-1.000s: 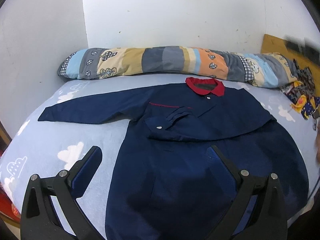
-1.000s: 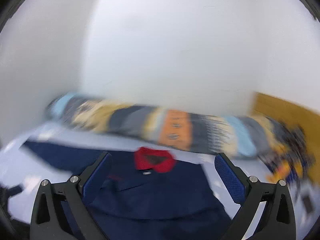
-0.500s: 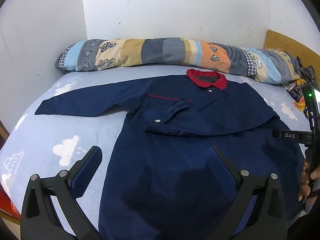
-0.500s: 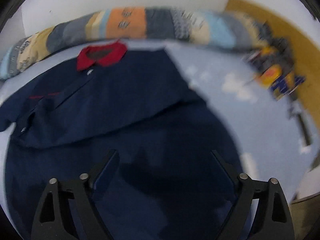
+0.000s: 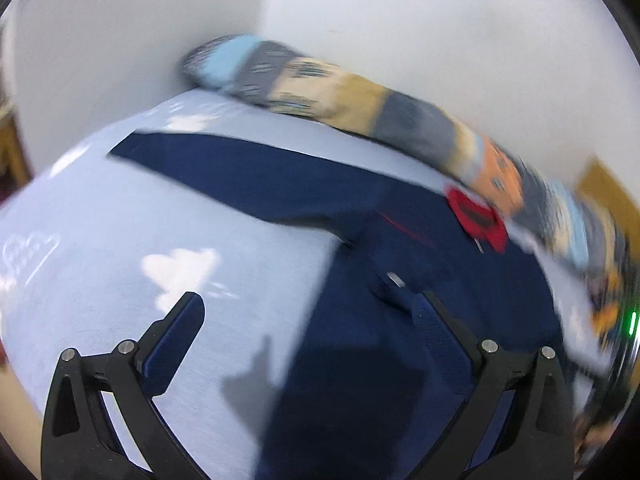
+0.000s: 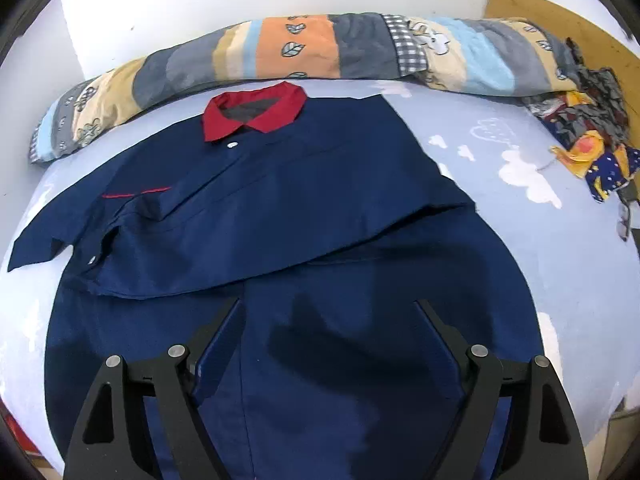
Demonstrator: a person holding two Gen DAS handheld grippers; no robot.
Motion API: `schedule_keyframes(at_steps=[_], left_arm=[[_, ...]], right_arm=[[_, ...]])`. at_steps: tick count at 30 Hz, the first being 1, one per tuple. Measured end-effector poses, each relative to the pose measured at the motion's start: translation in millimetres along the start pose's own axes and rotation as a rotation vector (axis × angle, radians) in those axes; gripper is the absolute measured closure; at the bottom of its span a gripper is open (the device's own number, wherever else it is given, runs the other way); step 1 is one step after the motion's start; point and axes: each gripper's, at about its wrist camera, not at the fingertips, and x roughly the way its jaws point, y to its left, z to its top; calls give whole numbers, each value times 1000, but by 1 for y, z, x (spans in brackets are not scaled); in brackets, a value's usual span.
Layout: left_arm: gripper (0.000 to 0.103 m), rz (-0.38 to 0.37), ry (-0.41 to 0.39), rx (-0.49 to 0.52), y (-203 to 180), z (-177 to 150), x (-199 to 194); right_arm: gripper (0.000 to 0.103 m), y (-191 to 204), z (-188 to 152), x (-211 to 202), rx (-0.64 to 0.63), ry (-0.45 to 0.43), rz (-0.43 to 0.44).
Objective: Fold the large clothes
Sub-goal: 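Grasp the other navy sleeve cuff with the left gripper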
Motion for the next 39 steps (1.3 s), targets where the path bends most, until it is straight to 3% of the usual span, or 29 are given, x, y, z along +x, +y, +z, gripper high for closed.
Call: schedule_keyframes(at_steps=[3,11,13,14,15,17,24,29,31,39], left_arm=[[0,-61,57,-190,63,32,19],[2,-64,102,-540,208,101,108],[24,-70,106,-613,233,111,134],[43,-67,111,-643,243,114,145],[56,-69,111,-682,253,116,157],[56,-91,98,-735,266,120,175],[56,-191,13,-816,294,127,230],[58,-211,-134,-861,305,133,255],[99,-234,-136,-841,300,139,260],[102,-299,-185,-641,245,176,199]], right_arm=[[20,5,0,-3,-39,-6,25],[20,12,0,-21,-75,-55,92],[20,12,2,-22,-89,-65,91],[20,13,3,-23,-96,-73,82],[20,13,3,-24,-99,-81,71],[20,15,4,-23,-105,-84,72],[20,22,5,-12,-125,-71,62],[20,24,4,-8,-124,-78,71],[20,23,5,-7,-117,-88,58],[20,9,12,-16,-52,-122,38]])
